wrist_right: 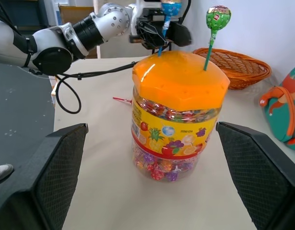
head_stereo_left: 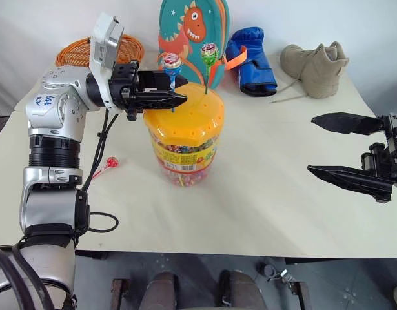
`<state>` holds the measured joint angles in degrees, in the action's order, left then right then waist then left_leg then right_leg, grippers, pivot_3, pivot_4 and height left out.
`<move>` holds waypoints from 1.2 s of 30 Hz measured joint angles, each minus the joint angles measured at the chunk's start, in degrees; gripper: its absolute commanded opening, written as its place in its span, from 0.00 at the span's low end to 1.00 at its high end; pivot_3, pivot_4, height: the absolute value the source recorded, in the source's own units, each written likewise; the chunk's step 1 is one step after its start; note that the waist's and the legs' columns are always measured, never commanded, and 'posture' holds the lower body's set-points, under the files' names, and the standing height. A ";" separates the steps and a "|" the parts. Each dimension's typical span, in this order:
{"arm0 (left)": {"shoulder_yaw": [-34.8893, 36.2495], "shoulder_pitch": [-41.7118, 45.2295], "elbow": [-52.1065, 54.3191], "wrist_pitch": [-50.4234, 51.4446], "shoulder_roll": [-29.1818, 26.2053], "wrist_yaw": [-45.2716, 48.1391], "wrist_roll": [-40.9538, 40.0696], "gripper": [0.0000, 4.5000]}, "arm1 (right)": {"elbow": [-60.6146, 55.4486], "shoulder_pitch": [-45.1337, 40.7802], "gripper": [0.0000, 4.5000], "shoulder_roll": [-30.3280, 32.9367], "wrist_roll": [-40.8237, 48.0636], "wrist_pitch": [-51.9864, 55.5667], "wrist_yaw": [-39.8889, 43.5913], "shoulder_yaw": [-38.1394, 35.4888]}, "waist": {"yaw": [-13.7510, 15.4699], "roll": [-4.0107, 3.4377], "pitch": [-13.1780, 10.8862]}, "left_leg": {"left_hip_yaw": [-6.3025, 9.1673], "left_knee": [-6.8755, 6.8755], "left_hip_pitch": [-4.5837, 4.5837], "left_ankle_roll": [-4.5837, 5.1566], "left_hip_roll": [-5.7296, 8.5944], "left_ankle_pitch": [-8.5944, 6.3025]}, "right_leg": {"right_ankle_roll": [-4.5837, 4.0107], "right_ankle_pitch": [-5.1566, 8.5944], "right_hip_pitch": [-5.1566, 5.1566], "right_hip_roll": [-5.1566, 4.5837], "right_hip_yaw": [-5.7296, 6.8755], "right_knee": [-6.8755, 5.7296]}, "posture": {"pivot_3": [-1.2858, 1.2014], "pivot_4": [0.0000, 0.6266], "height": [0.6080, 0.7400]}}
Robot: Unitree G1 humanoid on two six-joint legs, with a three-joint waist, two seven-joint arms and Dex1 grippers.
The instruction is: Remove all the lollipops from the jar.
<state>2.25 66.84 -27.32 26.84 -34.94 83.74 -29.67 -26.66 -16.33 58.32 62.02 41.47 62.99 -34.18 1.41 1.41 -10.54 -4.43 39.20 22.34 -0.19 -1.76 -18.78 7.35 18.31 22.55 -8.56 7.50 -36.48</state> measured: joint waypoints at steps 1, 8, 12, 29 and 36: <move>0.01 0.00 0.18 0.28 -0.08 0.20 -0.09 0.15 | 0.08 -0.06 1.00 0.00 -0.08 -0.14 0.01 0.03 | 0.00 0.00 0.00 | 0.00 0.00 0.00 0.00 0.00 0.00 | 0.00 0.00 0.00 0.00 0.00 0.00 | 0.52 0.24 1.00; 2.46 0.00 2.68 3.31 -1.54 -0.53 -1.82 0.01 | 0.71 -1.46 1.00 0.00 -0.62 -1.30 0.31 1.83 | 0.00 0.00 0.00 | 0.03 0.01 0.00 0.00 0.00 0.00 | 0.00 0.00 -0.02 0.00 0.00 0.00 | 0.52 0.24 1.00; 3.99 0.00 5.16 6.63 -2.01 -1.88 -3.74 0.01 | 1.78 -3.25 1.00 0.00 -0.98 -1.67 0.92 3.56 | -0.01 0.00 0.00 | 0.05 0.02 0.00 0.00 0.00 0.00 | 0.00 0.00 -0.02 0.00 0.01 0.01 | 0.52 0.24 1.00; 7.87 -10.60 13.91 26.13 -21.23 -20.44 -1.67 0.01 | 8.93 -11.73 1.00 0.01 -4.51 -3.59 6.43 11.91 | -0.69 0.00 -0.03 | -0.01 -0.04 -0.05 0.00 -0.04 0.00 | 0.00 0.00 0.01 0.01 -0.08 0.01 | 0.52 0.24 1.00; 10.24 -26.32 18.25 31.00 -25.64 -23.31 -1.68 0.01 | 11.74 -13.81 1.00 -0.36 -6.30 -4.34 9.93 15.15 | -0.09 -0.02 -0.04 | -0.02 -0.05 -0.05 0.00 -0.04 0.00 | -0.01 0.00 0.01 0.00 -0.09 0.00 | 0.52 0.24 1.00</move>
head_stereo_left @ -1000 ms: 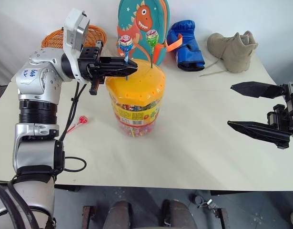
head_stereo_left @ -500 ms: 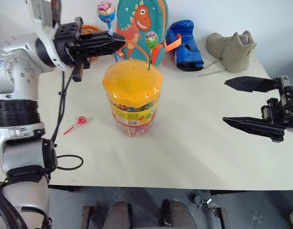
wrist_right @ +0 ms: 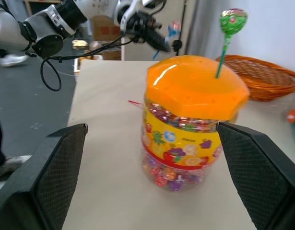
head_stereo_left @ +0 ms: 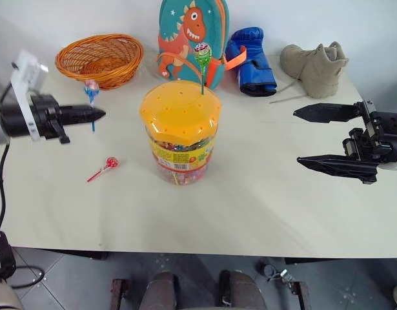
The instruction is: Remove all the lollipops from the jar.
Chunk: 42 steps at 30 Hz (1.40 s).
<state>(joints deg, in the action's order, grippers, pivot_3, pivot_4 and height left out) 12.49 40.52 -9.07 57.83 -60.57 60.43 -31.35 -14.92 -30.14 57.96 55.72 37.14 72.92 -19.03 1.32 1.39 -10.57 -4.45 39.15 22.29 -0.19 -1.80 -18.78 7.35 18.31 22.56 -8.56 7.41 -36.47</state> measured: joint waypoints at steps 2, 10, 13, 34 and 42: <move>-0.03 -3.25 1.28 1.07 0.57 -1.19 -0.02 0.01 | 0.03 -0.17 1.00 -0.20 -0.07 -0.05 0.70 0.65 | 0.11 0.01 0.00 | 0.02 0.00 0.03 0.00 0.00 0.00 | 0.00 0.00 0.00 -0.01 0.02 0.01 | 0.52 0.24 1.00; -3.31 -13.41 9.30 3.84 2.98 -4.97 -0.07 0.01 | -2.36 3.39 1.00 -0.50 0.85 0.62 2.44 0.69 | 0.03 0.04 -0.03 | 0.00 -0.04 0.02 0.00 -0.02 0.00 | -0.01 0.00 0.02 0.01 0.01 0.02 | 0.52 0.24 1.00; -3.77 -14.02 13.02 6.02 3.02 -6.03 -0.52 0.01 | -4.95 7.94 1.00 -0.50 -0.23 0.13 3.93 1.04 | 0.11 0.04 -0.04 | -0.03 -0.04 0.02 0.00 0.03 0.00 | 0.00 0.00 0.01 -0.04 -0.05 0.02 | 0.52 0.24 1.00; -11.75 -13.67 12.70 7.67 2.55 -10.24 3.59 0.83 | -4.96 5.11 1.00 -0.53 -1.58 -0.91 2.93 3.13 | 0.06 0.04 -0.04 | -0.05 -0.04 -0.02 0.00 0.02 0.00 | 0.00 0.00 0.01 -0.02 -0.07 0.01 | 0.52 0.24 1.00; -0.87 -11.93 12.75 1.43 3.91 -5.30 -2.73 1.00 | -3.15 2.81 1.00 -0.47 -2.66 -0.99 2.85 3.17 | 0.02 0.04 -0.04 | -0.04 -0.02 -0.01 0.00 0.00 0.00 | 0.00 0.00 0.01 -0.02 -0.04 0.02 | 0.52 0.24 1.00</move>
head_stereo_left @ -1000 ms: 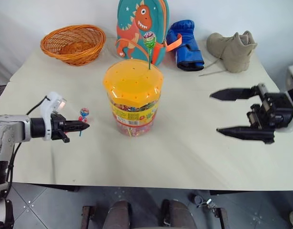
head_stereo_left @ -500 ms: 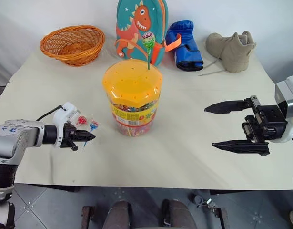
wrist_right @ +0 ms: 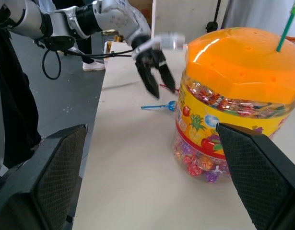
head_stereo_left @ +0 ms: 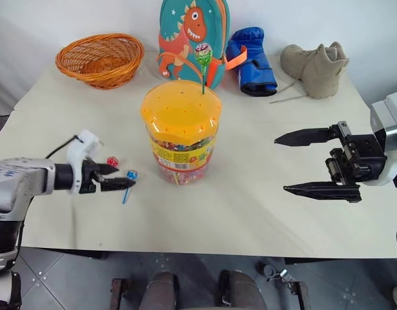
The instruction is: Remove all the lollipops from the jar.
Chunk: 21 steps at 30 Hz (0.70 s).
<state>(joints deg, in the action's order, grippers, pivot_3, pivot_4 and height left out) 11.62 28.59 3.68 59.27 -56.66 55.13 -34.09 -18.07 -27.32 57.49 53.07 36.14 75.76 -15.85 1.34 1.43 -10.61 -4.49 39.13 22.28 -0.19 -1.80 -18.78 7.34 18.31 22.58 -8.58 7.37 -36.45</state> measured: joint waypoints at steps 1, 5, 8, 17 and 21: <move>1.95 0.63 -0.10 -1.67 0.00 1.18 -0.91 1.00 | 0.34 -0.37 1.00 0.07 -0.29 0.00 -0.03 0.00 | 0.00 0.00 0.00 | 0.00 0.00 -0.01 0.00 0.00 0.00 | 0.00 0.00 0.00 0.00 0.00 0.00 | 0.52 0.24 1.00; 6.01 3.41 -3.16 -8.41 0.52 6.47 -3.29 1.00 | 0.91 -1.29 1.00 0.89 -1.65 0.16 -0.51 0.00 | 0.00 -0.02 -0.01 | -0.03 0.00 -0.01 0.00 0.01 0.00 | 0.00 0.00 0.00 0.00 0.00 -0.01 | 0.52 0.24 1.00; 6.53 7.50 -7.57 -13.19 1.93 11.09 -4.55 1.00 | 2.22 -4.91 1.00 1.50 -2.25 1.35 -2.55 0.07 | 0.00 -0.01 -0.01 | -0.03 0.03 0.00 0.00 0.01 0.00 | 0.00 0.00 0.00 0.00 0.02 -0.02 | 0.52 0.24 1.00; 8.77 16.78 -21.14 -28.91 5.76 29.56 -7.75 1.00 | 5.43 -21.45 1.00 -2.50 -3.90 7.92 -14.62 6.89 | -1.18 -0.02 -0.01 | -0.10 0.00 0.01 0.00 0.00 0.00 | 0.00 0.00 0.05 0.02 0.03 -0.03 | 0.52 0.24 1.00; 8.66 17.31 -23.79 -31.69 5.95 30.92 -8.21 1.00 | 8.28 -24.25 1.00 -8.81 -7.18 7.31 -17.39 10.77 | -1.52 -0.02 -0.01 | -0.09 0.00 0.03 0.00 0.00 0.00 | 0.00 0.00 0.06 0.02 0.02 -0.03 | 0.52 0.24 1.00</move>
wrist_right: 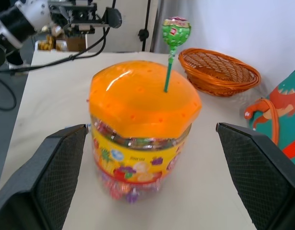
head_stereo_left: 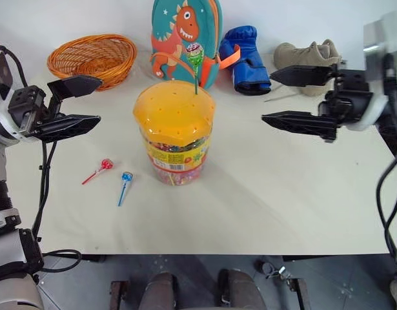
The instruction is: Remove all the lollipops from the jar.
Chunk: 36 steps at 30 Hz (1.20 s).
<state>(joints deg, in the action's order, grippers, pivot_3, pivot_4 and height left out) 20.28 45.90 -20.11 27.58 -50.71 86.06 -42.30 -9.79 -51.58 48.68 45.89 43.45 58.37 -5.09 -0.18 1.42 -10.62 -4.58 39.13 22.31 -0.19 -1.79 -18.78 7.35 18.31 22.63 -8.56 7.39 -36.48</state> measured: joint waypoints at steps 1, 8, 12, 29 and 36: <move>-0.15 0.02 -0.40 -0.56 0.00 0.01 -0.04 1.00 | 0.91 -0.51 1.00 -1.47 -0.73 -0.48 -0.45 0.82 | -0.08 0.00 0.00 | 0.00 0.00 0.00 0.00 0.00 0.00 | 0.00 0.00 0.00 0.00 0.00 -0.01 | 0.52 0.24 1.00; -1.85 -1.31 -3.57 -4.42 -3.79 0.01 0.69 1.00 | 10.39 -5.34 1.00 -10.21 -7.18 -5.10 -1.75 4.30 | -0.24 -0.01 0.00 | 0.01 -0.02 0.06 0.00 0.00 0.00 | 0.00 0.00 0.09 0.01 0.01 -0.02 | 0.52 0.24 1.00; 0.32 -7.52 -3.99 -5.41 -6.67 0.01 0.95 1.00 | 16.45 -8.23 1.00 -15.95 -8.84 -7.38 -1.35 4.89 | -1.42 -0.06 -0.03 | 0.02 -0.04 0.06 0.00 -0.01 0.00 | 0.00 0.00 0.10 0.00 0.01 -0.04 | 0.52 0.24 1.00; 6.86 -20.03 10.82 -3.35 -1.36 -4.74 -3.48 1.00 | 35.39 -20.29 0.71 -29.02 -16.94 -15.54 6.24 8.48 | -1.79 -0.11 -0.07 | 0.07 -0.04 0.07 0.00 -0.02 0.00 | 0.00 0.00 0.12 0.00 0.00 -0.07 | 0.52 0.24 1.00; 6.87 -20.02 12.71 -2.65 -1.09 -6.31 -4.66 1.00 | 37.08 -21.06 0.15 -30.25 -17.73 -16.35 7.41 8.20 | -1.85 -0.13 -0.08 | 0.07 -0.05 0.07 0.00 -0.02 0.00 | -0.01 0.00 0.12 -0.01 -0.01 -0.07 | 0.52 0.24 1.00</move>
<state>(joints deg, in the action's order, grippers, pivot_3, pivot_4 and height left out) 27.14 25.88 -7.40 24.93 -51.80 79.75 -46.96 27.29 -72.63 18.43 28.16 27.10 65.79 3.11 -2.03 1.29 -10.69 -4.51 39.08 22.38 -0.19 -1.82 -18.78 7.34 18.31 22.75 -8.57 7.38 -36.55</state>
